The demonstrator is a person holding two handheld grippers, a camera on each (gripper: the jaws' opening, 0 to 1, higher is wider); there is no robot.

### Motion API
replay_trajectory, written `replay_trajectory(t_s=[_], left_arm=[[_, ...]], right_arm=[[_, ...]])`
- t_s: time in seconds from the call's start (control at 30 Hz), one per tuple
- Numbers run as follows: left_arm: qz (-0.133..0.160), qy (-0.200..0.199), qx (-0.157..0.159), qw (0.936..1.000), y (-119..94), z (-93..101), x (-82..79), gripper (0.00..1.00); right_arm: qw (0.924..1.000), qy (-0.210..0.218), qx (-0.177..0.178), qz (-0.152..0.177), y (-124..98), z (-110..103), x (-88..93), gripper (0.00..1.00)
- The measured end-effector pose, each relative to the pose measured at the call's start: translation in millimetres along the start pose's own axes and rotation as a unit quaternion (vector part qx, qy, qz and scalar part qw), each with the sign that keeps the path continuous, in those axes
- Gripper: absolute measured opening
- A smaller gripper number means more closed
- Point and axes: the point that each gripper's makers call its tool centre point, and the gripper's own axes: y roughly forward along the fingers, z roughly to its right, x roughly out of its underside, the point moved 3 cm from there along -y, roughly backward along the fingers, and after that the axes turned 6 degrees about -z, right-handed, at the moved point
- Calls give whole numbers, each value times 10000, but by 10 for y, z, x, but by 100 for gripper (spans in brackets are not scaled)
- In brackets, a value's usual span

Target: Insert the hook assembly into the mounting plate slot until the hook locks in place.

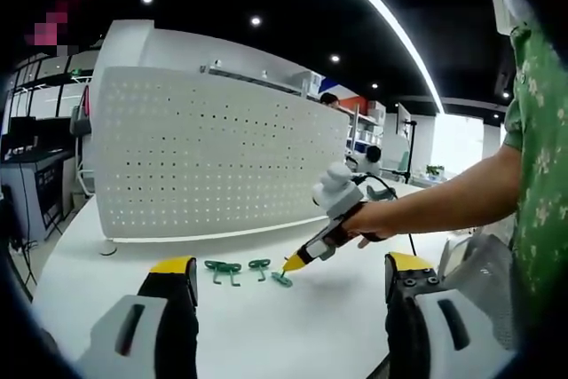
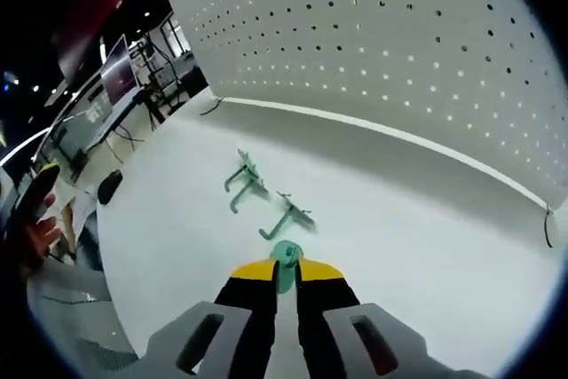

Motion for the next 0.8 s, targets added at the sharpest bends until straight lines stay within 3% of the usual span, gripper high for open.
replay_trajectory(t_s=[0.8], left_arm=[[49, -33, 42, 10000, -1, 4, -20, 88]], right_arm=[[9978, -21, -129, -653, 175, 22, -45, 8]])
